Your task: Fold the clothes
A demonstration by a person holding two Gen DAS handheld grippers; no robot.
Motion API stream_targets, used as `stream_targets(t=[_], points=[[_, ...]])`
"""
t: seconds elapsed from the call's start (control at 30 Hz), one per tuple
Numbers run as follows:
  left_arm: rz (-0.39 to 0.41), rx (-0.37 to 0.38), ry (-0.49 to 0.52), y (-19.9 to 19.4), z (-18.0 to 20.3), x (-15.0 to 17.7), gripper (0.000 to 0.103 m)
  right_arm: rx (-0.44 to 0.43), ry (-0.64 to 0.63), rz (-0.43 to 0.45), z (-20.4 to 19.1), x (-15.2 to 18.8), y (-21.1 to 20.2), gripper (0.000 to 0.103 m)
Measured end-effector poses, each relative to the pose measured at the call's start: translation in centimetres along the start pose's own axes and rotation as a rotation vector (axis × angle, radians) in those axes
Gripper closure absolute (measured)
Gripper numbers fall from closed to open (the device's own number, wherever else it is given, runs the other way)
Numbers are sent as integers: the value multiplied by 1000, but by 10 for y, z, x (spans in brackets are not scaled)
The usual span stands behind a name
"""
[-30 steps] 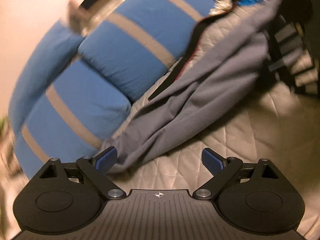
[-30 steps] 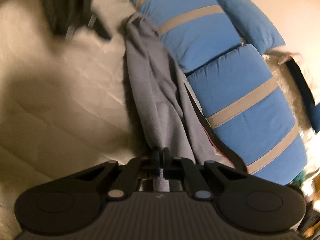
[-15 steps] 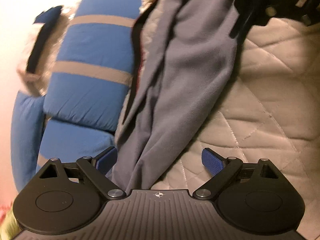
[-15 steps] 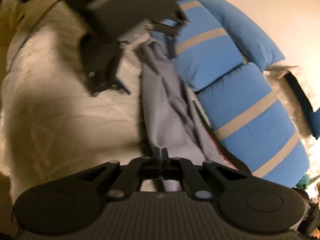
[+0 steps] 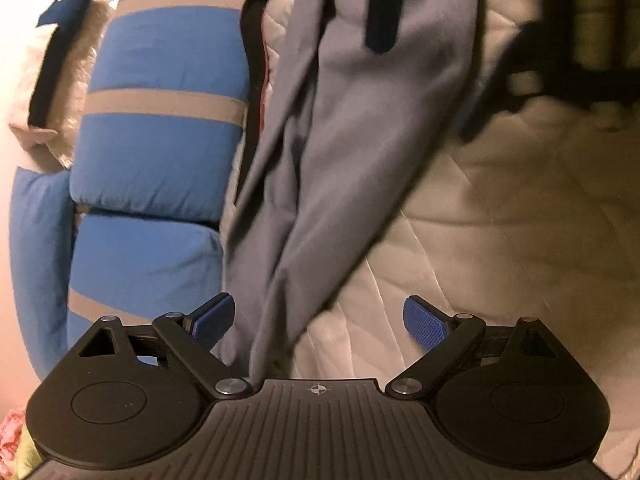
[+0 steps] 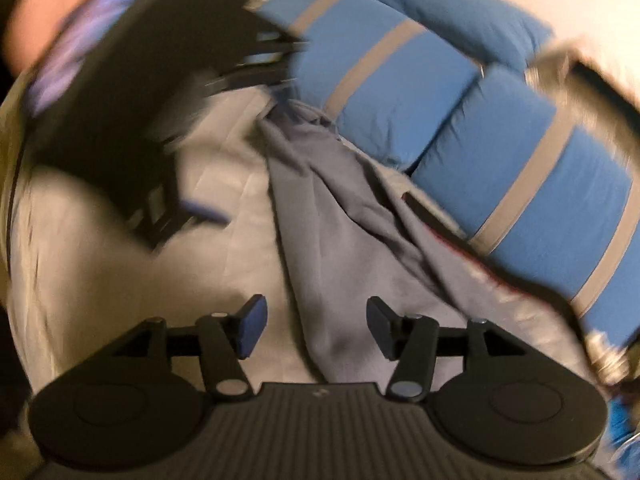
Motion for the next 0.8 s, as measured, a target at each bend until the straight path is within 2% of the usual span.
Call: stream_targets(t=[0.13,0.2,0.23,0.33,0.4,0.53,0.6,0.63,0.7,0.73,0.8], points=[[-14,-1,-12,2,-1,8,10,-86,100,-16,9,-7,25,38],[-20,-6,-18,1,1,10,10,-117,120,-21,9,-8,35,46],[-22,-12,-19,1,2,10,10,-126,105,-19,6,-9,39,54],[-31,-37,-16,7,1,11,10,-148,14,-14,-10,-10,43,90],[-37,-59,-11,14,1,11,10,-140,-76,-9,-22,-8,40,97],[-22,-99,-7,22,-4,11,10,-134,-196,7,-35,-3,28,97],[-20,-114,8,26,-7,11,10,-130,-256,15,-42,-1,22,94],[-15,-115,14,27,-8,11,10,-129,-286,19,-46,0,19,85],[-2,-111,22,29,-9,11,10,-125,-346,27,-53,3,13,81],[4,-110,27,30,-9,11,10,-123,-377,31,-56,4,10,70],[14,-100,38,34,-11,11,10,-120,-437,39,-63,7,4,62]])
Point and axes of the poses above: each gripper's, at about its wrist camera, not at the fingertips, and y roughly the way its jaws point, z to its right, x to its underside, the point moved 6 cm from there along y, roughly the way its jaws point, and after that the axes turned 7 degrees about -x, right-handed, at the moved point
